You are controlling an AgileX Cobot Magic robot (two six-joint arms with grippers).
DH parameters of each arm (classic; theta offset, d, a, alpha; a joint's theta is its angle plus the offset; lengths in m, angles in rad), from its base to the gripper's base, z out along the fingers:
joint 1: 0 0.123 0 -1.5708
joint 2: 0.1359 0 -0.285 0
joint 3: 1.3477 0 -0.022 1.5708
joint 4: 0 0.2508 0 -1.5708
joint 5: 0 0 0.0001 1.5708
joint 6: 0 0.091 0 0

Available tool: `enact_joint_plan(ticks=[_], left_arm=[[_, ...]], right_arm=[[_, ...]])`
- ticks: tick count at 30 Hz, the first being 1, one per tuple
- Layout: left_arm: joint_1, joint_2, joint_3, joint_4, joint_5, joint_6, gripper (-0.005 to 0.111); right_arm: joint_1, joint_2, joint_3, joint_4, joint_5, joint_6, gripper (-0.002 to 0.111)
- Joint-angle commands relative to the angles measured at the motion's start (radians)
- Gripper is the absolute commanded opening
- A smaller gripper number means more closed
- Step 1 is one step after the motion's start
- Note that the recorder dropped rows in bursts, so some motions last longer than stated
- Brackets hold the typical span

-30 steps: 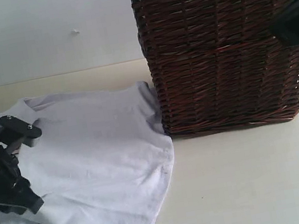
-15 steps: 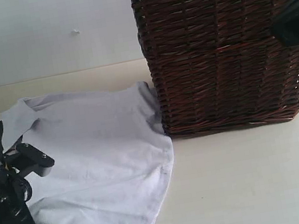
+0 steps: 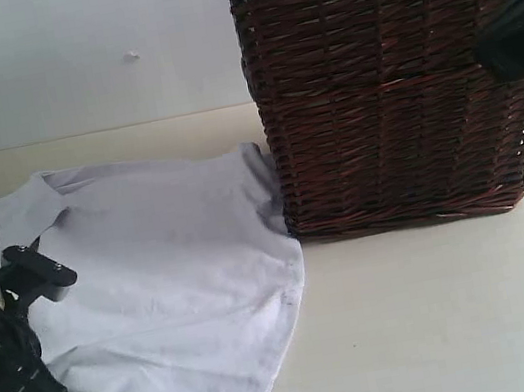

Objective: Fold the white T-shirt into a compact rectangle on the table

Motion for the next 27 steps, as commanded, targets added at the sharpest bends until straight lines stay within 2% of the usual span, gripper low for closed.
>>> enact_joint_plan(ticks=[1, 3, 7, 12, 18, 20, 23, 27], left_arm=[[0.046, 0.060, 0.057, 0.050, -0.010, -0.057, 0.000], [0.070, 0.086, 0.057, 0.057, 0.040, -0.064, 0.000], [0.098, 0.116, 0.057, 0.070, 0.242, 0.019, 0.000], [0.098, 0.116, 0.057, 0.073, 0.405, 0.056, 0.000], [0.098, 0.090, 0.054, 0.102, 0.446, 0.080, 0.000], [0.098, 0.072, 0.029, 0.102, 0.446, 0.088, 0.000], [0.098, 0.008, -0.040, 0.092, 0.339, 0.056, 0.000], [0.104, -0.119, -0.072, 0.045, 0.035, 0.002, 0.000]], right_arm=[[-0.004, -0.002, 0.004, -0.001, -0.005, -0.011, 0.000], [-0.004, -0.002, 0.004, -0.001, -0.005, -0.011, 0.000], [-0.004, -0.002, 0.004, -0.001, -0.005, -0.011, 0.000], [-0.004, -0.002, 0.004, 0.001, -0.012, -0.011, 0.000], [-0.004, -0.002, 0.004, 0.001, -0.012, -0.011, 0.000], [-0.004, -0.002, 0.004, 0.001, -0.012, -0.018, 0.000], [-0.004, -0.002, 0.004, 0.001, -0.015, -0.018, 0.000], [-0.004, -0.002, 0.004, 0.001, -0.015, -0.018, 0.000]])
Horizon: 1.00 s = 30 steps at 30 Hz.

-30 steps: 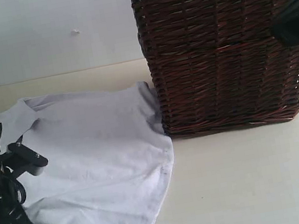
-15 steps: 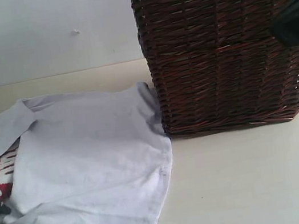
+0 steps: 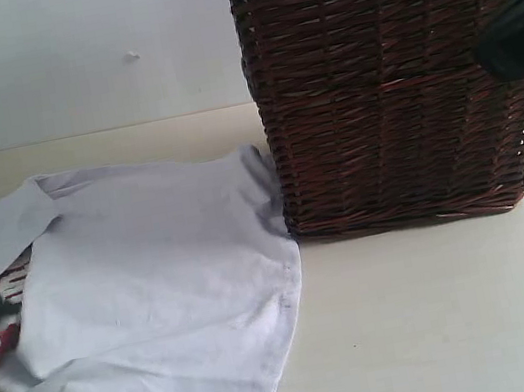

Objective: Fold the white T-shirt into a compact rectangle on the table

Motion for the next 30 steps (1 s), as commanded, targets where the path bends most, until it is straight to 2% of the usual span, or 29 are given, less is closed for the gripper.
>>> enact_joint_plan(ticks=[1, 4, 7, 9, 11, 13, 14, 17, 21, 30], left_arm=[[0.017, -0.135, -0.028, -0.026, -0.362, -0.124, 0.000], [0.065, -0.163, -0.028, -0.009, -0.574, -0.276, 0.000], [0.127, -0.139, -0.030, -0.007, -0.717, -0.317, 0.005], [0.155, -0.104, -0.043, -0.007, -0.763, -0.317, 0.018], [0.175, -0.055, -0.069, -0.007, -0.799, -0.298, 0.041], [0.174, -0.003, -0.098, -0.007, -0.812, -0.212, 0.063], [0.174, 0.021, -0.113, -0.007, -0.819, -0.141, 0.068], [0.170, 0.074, -0.146, -0.007, -0.821, 0.010, 0.063], [0.183, 0.135, -0.194, 0.027, -0.821, 0.022, 0.051], [0.194, 0.245, -0.239, 0.100, -0.819, 0.025, 0.052]], right_arm=[[-0.004, -0.002, 0.004, 0.001, -0.015, -0.010, 0.000], [-0.004, -0.002, 0.004, 0.001, -0.015, -0.010, 0.000], [-0.004, -0.002, 0.004, 0.001, -0.015, -0.010, 0.000], [-0.004, -0.002, 0.004, 0.001, -0.015, -0.010, 0.000], [-0.004, -0.002, 0.004, 0.001, -0.015, -0.010, 0.000], [-0.004, -0.002, 0.004, 0.001, -0.015, -0.010, 0.000], [-0.004, -0.002, 0.004, 0.001, -0.015, -0.010, 0.000], [-0.004, -0.002, 0.004, 0.001, -0.015, -0.010, 0.000], [-0.004, -0.002, 0.004, 0.001, -0.017, -0.010, 0.000], [-0.004, -0.002, 0.004, 0.001, -0.017, -0.010, 0.000]])
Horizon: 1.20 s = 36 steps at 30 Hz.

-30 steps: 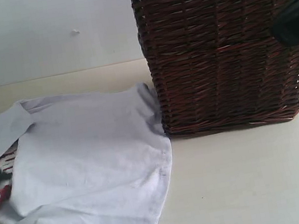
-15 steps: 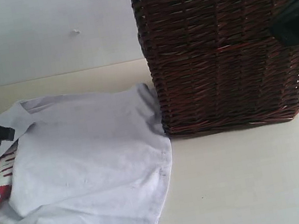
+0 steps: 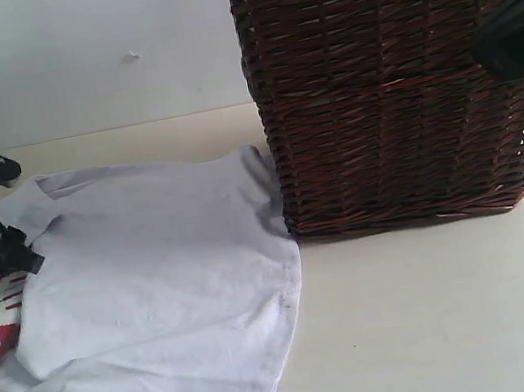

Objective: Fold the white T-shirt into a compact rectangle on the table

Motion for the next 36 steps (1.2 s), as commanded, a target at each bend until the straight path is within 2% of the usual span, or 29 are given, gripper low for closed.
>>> enact_joint_plan(ticks=[1, 4, 7, 9, 10, 16, 22, 25, 29, 31, 32, 36], left_arm=[[0.002, 0.048, -0.008, 0.070, -0.007, 0.007, 0.051], [0.009, 0.056, -0.025, 0.126, -0.007, -0.038, 0.045], [0.024, 0.056, -0.054, 0.134, 0.007, -0.082, 0.025], [0.029, 0.056, -0.063, 0.134, 0.011, -0.083, 0.006], [0.029, 0.056, -0.067, 0.146, 0.015, -0.083, 0.000], [0.029, 0.056, -0.118, 0.190, 0.058, -0.083, 0.000], [0.031, 0.023, -0.266, 0.295, 0.091, -0.083, 0.000], [0.038, 0.021, -0.360, 0.357, 0.055, -0.083, 0.000], [0.083, 0.060, -0.469, 0.380, -0.096, -0.097, 0.000], [0.114, 0.095, -0.507, 0.380, -0.173, -0.154, 0.003], [0.129, 0.118, -0.524, 0.380, -0.211, -0.186, 0.010], [0.173, 0.206, -0.574, 0.372, -0.256, -0.212, 0.053]], right_arm=[[-0.004, -0.002, 0.004, 0.001, -0.015, -0.006, 0.000], [-0.004, -0.002, 0.004, 0.001, -0.015, -0.006, 0.000], [-0.004, -0.002, 0.004, 0.001, -0.015, -0.006, 0.000], [-0.004, -0.002, 0.004, 0.001, -0.015, -0.006, 0.000], [-0.004, -0.002, 0.004, 0.001, -0.015, -0.006, 0.000], [-0.004, -0.002, 0.004, 0.001, -0.015, -0.006, 0.000], [-0.004, -0.002, 0.004, 0.001, -0.015, 0.003, 0.000], [-0.004, -0.002, 0.004, 0.001, -0.010, 0.005, 0.000], [-0.004, -0.002, 0.004, 0.001, -0.010, 0.007, 0.000], [-0.004, -0.002, 0.004, 0.001, -0.010, 0.023, 0.000], [-0.004, -0.002, 0.004, 0.001, -0.010, 0.023, 0.000], [-0.004, -0.002, 0.004, 0.001, -0.010, 0.023, 0.000]])
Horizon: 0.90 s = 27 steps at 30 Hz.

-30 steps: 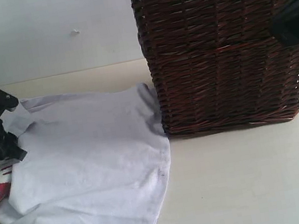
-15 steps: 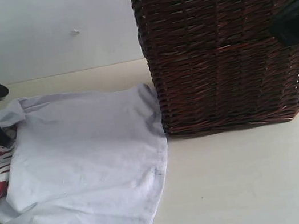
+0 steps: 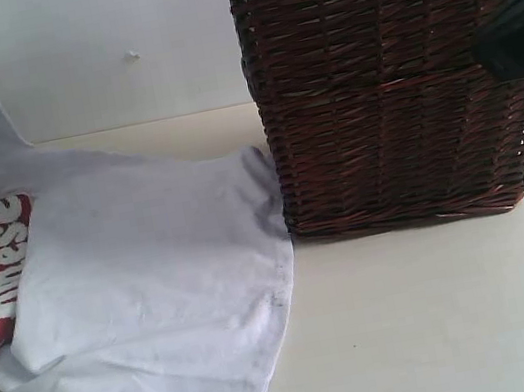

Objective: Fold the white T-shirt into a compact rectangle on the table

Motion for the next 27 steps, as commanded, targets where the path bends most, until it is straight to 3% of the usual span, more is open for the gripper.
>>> enact_joint_plan(ticks=[1, 3, 10, 15, 19, 23, 27], left_arm=[[0.049, 0.096, -0.058, -0.029, -0.049, -0.040, 0.060], [0.067, 0.129, -0.077, -0.090, -0.038, -0.043, 0.067], [0.078, 0.136, -0.083, -0.149, 0.103, -0.153, 0.060], [0.052, 0.109, -0.083, -0.222, 0.322, -0.209, 0.039], [0.028, 0.059, -0.061, -0.430, 0.503, -0.031, 0.003], [0.026, -0.042, 0.044, -0.753, 0.599, 0.222, 0.000], [0.026, -0.222, 0.300, -0.866, 0.595, 0.277, 0.000]], right_arm=[[-0.004, -0.002, 0.004, 0.001, -0.010, 0.008, 0.000], [-0.004, -0.002, 0.004, 0.001, -0.010, 0.009, 0.000], [-0.004, -0.002, 0.006, -0.005, -0.013, 0.026, 0.000], [-0.004, 0.002, 0.043, -0.011, -0.056, 0.032, 0.000], [-0.004, 0.019, 0.056, -0.021, -0.066, 0.032, 0.000], [-0.004, 0.030, 0.056, -0.037, -0.070, 0.032, 0.000], [-0.004, 0.030, 0.056, -0.037, -0.081, 0.032, 0.000]])
